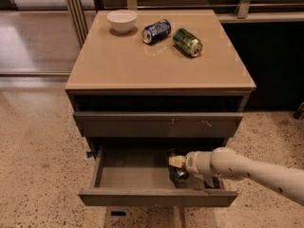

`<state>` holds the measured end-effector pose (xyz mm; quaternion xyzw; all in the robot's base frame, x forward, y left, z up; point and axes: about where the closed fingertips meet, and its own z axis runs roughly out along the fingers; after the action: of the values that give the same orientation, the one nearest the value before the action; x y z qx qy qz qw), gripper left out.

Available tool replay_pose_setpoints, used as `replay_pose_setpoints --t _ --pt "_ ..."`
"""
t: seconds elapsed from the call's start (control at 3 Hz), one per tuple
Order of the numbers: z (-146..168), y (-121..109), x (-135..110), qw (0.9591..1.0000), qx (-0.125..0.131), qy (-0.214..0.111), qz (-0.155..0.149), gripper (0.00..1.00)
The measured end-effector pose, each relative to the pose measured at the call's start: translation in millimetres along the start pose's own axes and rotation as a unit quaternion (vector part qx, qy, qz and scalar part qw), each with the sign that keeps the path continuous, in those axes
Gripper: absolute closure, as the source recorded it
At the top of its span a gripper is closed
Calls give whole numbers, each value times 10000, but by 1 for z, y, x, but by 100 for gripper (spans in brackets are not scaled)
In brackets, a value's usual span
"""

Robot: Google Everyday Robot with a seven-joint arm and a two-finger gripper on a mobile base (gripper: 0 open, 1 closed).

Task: Place redbull can into middle drawer

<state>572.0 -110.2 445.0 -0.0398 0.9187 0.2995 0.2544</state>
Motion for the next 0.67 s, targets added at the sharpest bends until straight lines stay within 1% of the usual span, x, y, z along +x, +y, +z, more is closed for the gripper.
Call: replay_pose_setpoints --t 0.33,0.67 --pt "0 0 0 10000 0 0 0 12" --pt "0 0 0 10000 -1 1 0 0"
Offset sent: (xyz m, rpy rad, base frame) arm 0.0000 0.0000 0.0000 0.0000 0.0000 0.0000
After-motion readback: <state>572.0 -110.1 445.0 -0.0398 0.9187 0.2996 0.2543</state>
